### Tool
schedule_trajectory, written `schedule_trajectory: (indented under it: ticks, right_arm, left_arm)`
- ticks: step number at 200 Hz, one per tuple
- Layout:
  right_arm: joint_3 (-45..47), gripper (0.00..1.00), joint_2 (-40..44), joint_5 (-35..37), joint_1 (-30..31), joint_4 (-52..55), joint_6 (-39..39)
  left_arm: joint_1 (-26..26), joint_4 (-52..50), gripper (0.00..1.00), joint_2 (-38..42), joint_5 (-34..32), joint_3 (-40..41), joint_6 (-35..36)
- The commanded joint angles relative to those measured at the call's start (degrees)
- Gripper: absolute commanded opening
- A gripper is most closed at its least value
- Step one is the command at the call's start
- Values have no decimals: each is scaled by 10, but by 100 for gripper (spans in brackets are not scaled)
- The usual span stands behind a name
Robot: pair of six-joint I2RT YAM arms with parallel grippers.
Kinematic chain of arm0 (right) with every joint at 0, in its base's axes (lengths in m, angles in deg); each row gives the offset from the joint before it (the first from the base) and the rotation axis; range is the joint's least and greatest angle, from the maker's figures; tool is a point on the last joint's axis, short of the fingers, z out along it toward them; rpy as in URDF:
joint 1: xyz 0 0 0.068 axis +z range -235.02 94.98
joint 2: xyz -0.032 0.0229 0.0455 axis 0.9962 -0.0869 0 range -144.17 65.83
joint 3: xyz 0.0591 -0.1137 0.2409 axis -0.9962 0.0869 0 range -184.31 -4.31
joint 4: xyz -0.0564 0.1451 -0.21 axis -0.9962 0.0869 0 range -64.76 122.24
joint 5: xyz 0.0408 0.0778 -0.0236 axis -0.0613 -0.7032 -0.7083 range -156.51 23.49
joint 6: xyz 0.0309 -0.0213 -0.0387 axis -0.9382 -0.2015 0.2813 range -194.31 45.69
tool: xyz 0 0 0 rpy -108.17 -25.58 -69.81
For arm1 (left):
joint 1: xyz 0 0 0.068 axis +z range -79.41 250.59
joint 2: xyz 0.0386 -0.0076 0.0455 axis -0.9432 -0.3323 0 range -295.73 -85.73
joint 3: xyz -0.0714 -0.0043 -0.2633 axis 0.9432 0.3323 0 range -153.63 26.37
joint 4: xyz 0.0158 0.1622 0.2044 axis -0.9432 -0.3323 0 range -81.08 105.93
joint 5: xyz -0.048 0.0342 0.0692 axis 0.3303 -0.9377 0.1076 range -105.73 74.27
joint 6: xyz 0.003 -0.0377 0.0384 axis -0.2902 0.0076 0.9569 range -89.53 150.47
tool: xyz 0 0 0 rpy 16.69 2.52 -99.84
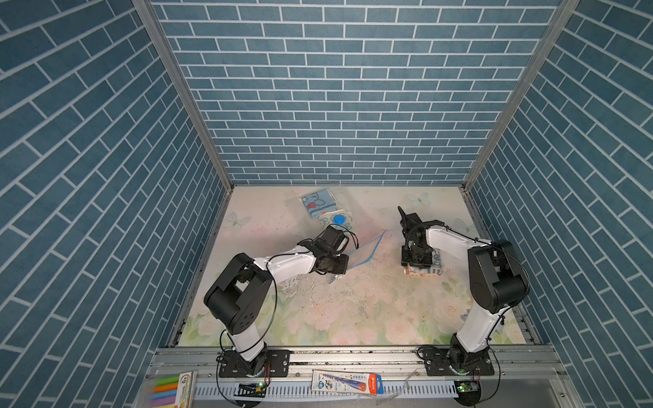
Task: Place the folded towel into the vacuum bag
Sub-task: Adjust the towel at the center of the board.
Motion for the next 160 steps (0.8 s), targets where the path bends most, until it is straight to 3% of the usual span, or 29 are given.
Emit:
schedule_trajectory:
  ticks: [1, 28, 74, 108, 160]
  right_arm:
    - [-3, 54, -25, -19, 33, 22, -8]
    - [-7, 55, -21, -2, 69, 61, -23]
    - [-56, 67, 39, 53, 92, 100, -20]
    - [-104, 69, 2, 61, 91, 86, -3]
    - [-105, 70, -49, 55, 90, 61, 2]
  left_arm:
    - [11, 6, 0, 17, -6, -8, -3]
    - [21, 11, 0, 26, -5, 0, -12]
    - [31, 5, 0, 51, -27, 6, -20]
    - [49, 7, 0, 71, -45, 25, -43]
    - [57, 7, 0, 83, -56, 33, -42]
